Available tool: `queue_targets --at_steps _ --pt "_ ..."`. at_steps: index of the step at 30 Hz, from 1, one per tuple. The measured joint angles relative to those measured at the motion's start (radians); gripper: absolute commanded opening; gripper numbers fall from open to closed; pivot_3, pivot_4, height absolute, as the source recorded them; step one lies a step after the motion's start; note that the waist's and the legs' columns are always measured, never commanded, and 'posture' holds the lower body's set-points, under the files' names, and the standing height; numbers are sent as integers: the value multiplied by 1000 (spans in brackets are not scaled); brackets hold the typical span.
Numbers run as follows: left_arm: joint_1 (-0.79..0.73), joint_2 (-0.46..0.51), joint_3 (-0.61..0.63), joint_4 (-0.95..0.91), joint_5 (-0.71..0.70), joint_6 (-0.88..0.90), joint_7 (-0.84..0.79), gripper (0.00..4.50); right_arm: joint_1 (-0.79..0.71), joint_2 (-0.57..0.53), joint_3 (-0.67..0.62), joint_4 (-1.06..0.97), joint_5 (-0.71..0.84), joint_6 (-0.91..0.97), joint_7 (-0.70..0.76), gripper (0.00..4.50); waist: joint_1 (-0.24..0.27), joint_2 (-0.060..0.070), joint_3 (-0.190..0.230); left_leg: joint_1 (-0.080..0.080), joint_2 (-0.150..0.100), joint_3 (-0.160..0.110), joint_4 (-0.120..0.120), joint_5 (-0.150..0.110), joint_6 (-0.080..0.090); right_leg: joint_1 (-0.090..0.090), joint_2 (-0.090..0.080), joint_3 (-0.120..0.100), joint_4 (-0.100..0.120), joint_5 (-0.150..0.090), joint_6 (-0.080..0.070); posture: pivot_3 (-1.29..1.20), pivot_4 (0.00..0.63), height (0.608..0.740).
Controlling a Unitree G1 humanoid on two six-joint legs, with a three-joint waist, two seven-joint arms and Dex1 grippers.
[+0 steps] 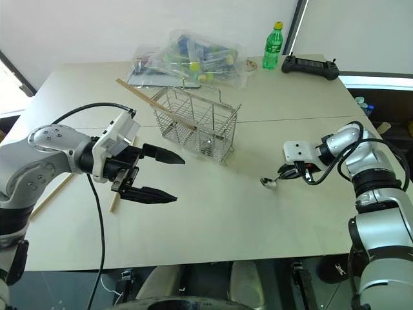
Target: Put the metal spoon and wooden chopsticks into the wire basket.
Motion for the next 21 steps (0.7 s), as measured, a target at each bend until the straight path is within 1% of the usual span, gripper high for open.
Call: queue_targets --at_steps 6,11,21 --pt "-19 -8 1 35 5 -5 0 4500 47 2 -13 -72 14 63 3 659 2 0 0 0 0 0 0 0 0 0 0 0 0 0 0 0 150 725" --pt "-21 -13 1 41 19 -19 0 4500 73 -4 -18 -111 26 78 0 659 1 0 0 0 0 0 0 0 0 0 0 0 0 0 0 0 150 725" --pt "-51 -27 1 57 21 -23 -1 4500 76 -2 -19 -119 26 102 -21 659 0 0 0 0 0 0 0 0 0 0 0 0 0 0 0 0 150 725"
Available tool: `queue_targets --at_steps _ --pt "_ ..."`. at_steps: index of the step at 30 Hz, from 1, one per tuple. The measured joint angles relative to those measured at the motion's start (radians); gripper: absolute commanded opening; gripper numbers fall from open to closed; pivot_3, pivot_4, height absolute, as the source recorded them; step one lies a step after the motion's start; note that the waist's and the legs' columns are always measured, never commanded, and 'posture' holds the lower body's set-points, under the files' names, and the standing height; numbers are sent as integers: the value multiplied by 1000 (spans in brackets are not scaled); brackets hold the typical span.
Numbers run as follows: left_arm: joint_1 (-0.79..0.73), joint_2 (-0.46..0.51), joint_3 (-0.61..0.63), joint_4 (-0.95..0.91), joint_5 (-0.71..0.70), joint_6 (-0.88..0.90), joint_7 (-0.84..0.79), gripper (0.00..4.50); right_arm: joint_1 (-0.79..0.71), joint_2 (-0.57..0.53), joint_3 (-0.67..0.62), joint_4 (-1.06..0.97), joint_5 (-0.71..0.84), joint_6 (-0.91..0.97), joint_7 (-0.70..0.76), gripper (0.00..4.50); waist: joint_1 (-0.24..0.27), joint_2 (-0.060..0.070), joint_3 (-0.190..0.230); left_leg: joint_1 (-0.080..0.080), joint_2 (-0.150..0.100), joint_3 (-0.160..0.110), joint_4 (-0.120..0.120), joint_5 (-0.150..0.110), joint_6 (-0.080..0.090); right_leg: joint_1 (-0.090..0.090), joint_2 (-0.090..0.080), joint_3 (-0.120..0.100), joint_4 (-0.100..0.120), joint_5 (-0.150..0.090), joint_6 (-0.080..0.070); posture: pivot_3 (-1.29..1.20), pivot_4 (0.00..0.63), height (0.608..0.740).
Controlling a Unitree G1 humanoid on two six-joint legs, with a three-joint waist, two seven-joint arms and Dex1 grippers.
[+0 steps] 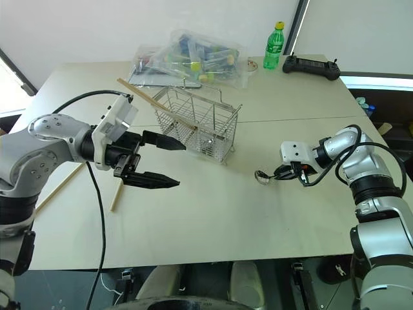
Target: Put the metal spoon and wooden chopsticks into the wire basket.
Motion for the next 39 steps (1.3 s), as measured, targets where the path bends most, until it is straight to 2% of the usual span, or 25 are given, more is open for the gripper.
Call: queue_targets --at_steps 7,10,23,25,30,34,37,39 --pt "-6 -2 0 2 0 0 1 4500 2 6 4 0 -12 -3 -23 659 0 0 0 0 0 0 0 0 0 0 0 0 0 0 0 0 150 725" --pt "-6 -2 0 2 0 0 2 4500 0 8 5 6 -19 -10 -23 11 0 0 0 1 0 0 0 0 0 1 0 0 0 0 0 0 150 725" --pt "-6 -2 7 15 0 -2 14 4500 2 21 -16 21 -10 -43 -76 11 -3 0 0 1 0 0 1 0 0 0 0 0 1 0 0 0 150 725" --pt "-8 -4 20 21 -2 -1 24 4500 47 19 -53 -83 35 -20 -87 11 -1 0 0 0 0 0 0 0 0 -1 0 0 2 0 0 0 150 725" --pt "-22 -5 80 33 -17 2 51 4500 217 -17 -184 -558 246 232 -108 11 5 0 0 -1 1 -3 0 0 -1 -4 -2 0 6 -1 2 0 150 725" --pt "-26 3 119 62 -19 1 74 4500 380 -45 -328 -939 474 523 -204 11 11 -1 1 -1 1 -4 0 -1 0 -3 -2 0 6 -2 3 0 150 725" --pt "-32 4 127 78 -19 -1 81 4500 366 -25 -409 -1078 625 702 -329 11 5 -3 1 -1 1 -3 2 -1 0 -3 -3 1 5 -3 -1 0 150 725" --pt "-39 7 131 93 -19 -2 80 4500 291 18 -446 -1125 721 811 -441 11 2 -3 2 1 2 -3 2 -1 0 -3 -3 2 5 -3 -1 0 150 725"
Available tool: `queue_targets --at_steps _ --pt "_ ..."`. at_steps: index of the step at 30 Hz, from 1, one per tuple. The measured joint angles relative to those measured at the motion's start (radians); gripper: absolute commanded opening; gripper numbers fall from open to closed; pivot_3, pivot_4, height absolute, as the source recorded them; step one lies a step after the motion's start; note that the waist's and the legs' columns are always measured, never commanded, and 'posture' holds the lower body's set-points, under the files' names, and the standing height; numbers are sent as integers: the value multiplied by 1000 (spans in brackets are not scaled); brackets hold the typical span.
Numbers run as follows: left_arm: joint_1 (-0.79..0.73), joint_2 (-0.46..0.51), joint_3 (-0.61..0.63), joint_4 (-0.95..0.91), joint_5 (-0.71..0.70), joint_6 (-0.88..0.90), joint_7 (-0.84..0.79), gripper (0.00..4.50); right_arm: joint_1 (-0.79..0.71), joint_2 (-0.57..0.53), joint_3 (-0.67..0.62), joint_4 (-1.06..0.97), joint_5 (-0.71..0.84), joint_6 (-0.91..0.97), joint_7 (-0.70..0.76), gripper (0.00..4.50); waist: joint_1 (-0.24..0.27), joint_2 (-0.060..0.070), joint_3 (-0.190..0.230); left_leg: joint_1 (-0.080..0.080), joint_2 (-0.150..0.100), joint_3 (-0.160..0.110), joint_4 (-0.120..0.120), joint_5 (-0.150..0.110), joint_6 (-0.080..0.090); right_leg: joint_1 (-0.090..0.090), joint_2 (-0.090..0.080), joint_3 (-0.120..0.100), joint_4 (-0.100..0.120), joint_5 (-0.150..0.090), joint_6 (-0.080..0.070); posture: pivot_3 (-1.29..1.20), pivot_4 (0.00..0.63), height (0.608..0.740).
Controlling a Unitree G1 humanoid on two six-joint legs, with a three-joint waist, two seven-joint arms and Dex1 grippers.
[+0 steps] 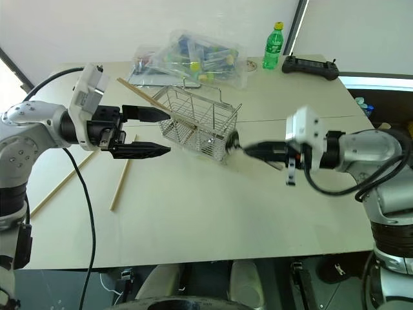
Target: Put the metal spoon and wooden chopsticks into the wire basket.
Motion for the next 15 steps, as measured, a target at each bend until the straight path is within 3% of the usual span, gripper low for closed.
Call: queue_targets --at_steps 4,8,15 --pt "-9 4 5 12 12 -18 -4 4500 -209 173 -32 -23 180 147 -278 11 3 0 0 -1 0 -1 -2 0 0 -2 1 0 1 1 -1 0 150 725" --pt "-7 4 5 21 35 -39 -11 4500 -317 324 -18 -9 228 190 -482 11 7 -1 0 -5 -1 -2 -3 0 0 -6 0 -1 2 3 3 0 150 725" --pt "-15 -16 4 55 64 -59 -1 4500 -297 453 86 70 119 111 -578 11 2 -2 -1 -8 -2 0 -2 0 0 -11 1 -1 5 3 3 0 150 725"
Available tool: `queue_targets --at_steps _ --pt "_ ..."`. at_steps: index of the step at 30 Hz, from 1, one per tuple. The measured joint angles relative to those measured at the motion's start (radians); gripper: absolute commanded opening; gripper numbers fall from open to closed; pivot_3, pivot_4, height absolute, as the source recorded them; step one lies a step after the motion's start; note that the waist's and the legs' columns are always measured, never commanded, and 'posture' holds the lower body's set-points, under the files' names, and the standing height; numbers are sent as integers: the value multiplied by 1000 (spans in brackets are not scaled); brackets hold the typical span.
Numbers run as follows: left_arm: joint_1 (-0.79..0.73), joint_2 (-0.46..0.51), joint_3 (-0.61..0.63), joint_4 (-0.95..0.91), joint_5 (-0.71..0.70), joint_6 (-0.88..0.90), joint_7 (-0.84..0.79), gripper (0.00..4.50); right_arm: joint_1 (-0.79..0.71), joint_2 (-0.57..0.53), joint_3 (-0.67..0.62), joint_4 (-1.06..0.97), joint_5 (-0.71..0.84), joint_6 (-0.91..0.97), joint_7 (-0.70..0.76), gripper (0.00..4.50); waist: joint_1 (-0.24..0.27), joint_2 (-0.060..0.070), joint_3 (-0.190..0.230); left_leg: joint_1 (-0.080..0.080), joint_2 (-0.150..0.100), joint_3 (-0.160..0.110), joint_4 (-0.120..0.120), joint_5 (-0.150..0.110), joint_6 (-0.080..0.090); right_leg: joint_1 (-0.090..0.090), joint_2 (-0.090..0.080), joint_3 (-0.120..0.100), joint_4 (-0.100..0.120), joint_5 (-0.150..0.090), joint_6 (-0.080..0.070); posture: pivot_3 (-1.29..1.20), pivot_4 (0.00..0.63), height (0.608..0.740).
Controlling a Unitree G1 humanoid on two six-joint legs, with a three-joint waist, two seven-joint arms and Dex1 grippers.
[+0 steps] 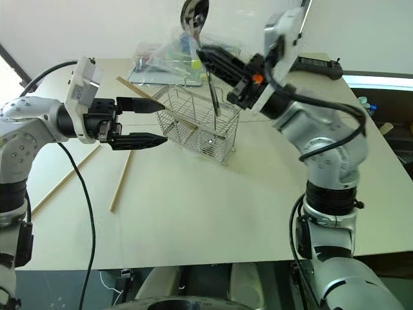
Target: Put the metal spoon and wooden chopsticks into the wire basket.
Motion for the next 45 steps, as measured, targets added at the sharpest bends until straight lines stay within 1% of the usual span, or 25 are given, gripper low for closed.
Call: queue_targets --at_steps 3,7,12,15,18,20,25,34,37,39,40,42,44,45 --pt "-11 -1 0 1 2 -2 1 4500 34 31 34 72 -75 -82 7 11 -2 0 0 1 0 1 0 0 0 0 1 0 1 0 0 0 150 725" --pt "-11 0 0 -5 2 -2 3 4500 54 73 44 167 -158 -188 6 11 -4 0 0 3 0 1 0 1 -1 1 2 0 2 0 0 0 150 725" --pt "-11 0 9 -16 -2 2 13 4500 58 140 48 255 -233 -288 -21 11 -7 0 0 3 1 1 -1 1 -1 1 2 0 2 0 0 0 150 725" --pt "-11 0 10 -17 -3 2 17 4500 71 175 52 280 -254 -308 -40 11 -6 0 0 3 1 0 -1 1 -1 1 2 0 2 0 -1 0 150 725" --pt "-11 0 10 -17 -3 2 21 4500 88 198 56 282 -264 -307 -59 956 -6 0 0 3 1 -1 -1 1 -1 1 2 1 2 0 -1 0 150 725" --pt "-11 0 10 -17 -2 2 21 4500 94 204 58 280 -271 -306 -67 1896 -5 0 0 3 0 -1 -1 1 -1 1 2 1 2 0 -1 0 150 725" --pt "-12 -1 10 -7 0 0 19 4500 121 200 57 269 -282 -296 -88 4446 -6 0 0 4 0 -1 -1 1 -1 1 2 1 2 0 -1 0 150 725" --pt "-32 -17 9 31 20 -20 13 4500 113 143 21 256 -286 -285 -106 4446 -5 1 0 4 0 0 -1 1 -1 1 3 1 2 0 -1 0 150 725" --pt "-34 -27 7 35 24 -21 10 4500 81 94 0 251 -273 -265 -95 4446 -5 1 0 4 0 0 -1 1 -1 1 2 1 2 0 -1 0 150 725" --pt "-37 -31 6 37 26 -22 10 4500 52 23 -25 217 -235 -217 -59 4446 -4 1 1 3 1 0 -1 1 -1 1 2 1 2 0 -1 0 150 725" --pt "-42 -32 5 39 30 -23 10 4500 35 -39 -34 194 -204 -188 -12 4446 -1 2 1 3 0 1 -1 1 -1 1 2 0 1 0 -1 0 150 725" --pt "-51 -27 7 43 35 -23 9 4500 -2 -217 -70 156 -116 -111 132 4446 4 2 2 0 0 1 -1 1 -1 1 2 -1 0 0 0 0 150 725" --pt "-52 -17 8 48 41 -24 8 4500 -52 -380 -146 150 -20 -28 252 4446 3 2 2 -1 0 1 0 0 1 1 1 -1 -2 0 0 0 150 725" --pt "-52 -14 9 52 43 -24 8 4500 -64 -430 -176 150 10 -1 288 4446 2 1 1 0 0 2 -1 -1 2 1 1 -1 -2 0 0 0 150 725"
